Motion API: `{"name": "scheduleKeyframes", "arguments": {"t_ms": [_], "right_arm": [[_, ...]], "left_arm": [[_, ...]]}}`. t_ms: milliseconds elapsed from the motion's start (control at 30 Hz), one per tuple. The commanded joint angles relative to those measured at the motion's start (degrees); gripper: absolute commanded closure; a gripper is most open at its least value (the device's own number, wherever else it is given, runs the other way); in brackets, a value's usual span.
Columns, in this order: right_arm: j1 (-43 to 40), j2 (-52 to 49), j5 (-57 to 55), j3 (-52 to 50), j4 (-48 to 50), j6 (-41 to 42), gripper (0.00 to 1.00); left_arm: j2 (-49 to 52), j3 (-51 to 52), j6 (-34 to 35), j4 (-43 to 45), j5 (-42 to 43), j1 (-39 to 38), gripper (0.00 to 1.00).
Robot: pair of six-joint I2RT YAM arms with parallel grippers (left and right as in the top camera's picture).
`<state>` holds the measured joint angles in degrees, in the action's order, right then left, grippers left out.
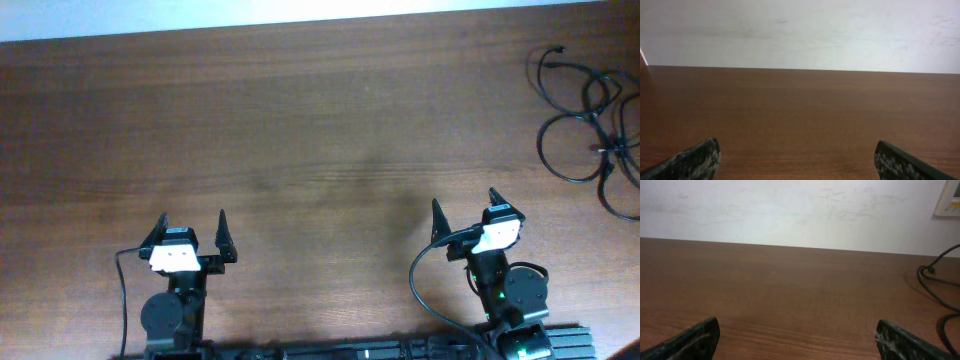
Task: Untangle cables
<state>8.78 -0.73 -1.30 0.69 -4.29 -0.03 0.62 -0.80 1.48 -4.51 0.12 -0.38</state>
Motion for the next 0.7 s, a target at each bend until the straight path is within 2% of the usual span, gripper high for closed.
{"name": "scheduleKeyframes", "arguments": {"t_ms": [0, 667], "right_arm": [[-0.2, 0.4, -0.9, -0.4, -0.3, -0.2, 0.01], [-0.2, -0.1, -0.9, -0.4, -0.2, -0.2, 0.01]], "left_arm": [[-0.3, 0.3, -0.9, -0.2, -0.6, 0.3, 0.01], [-0.3, 0.3, -0.9, -0.2, -0.6, 0.3, 0.01]]}}
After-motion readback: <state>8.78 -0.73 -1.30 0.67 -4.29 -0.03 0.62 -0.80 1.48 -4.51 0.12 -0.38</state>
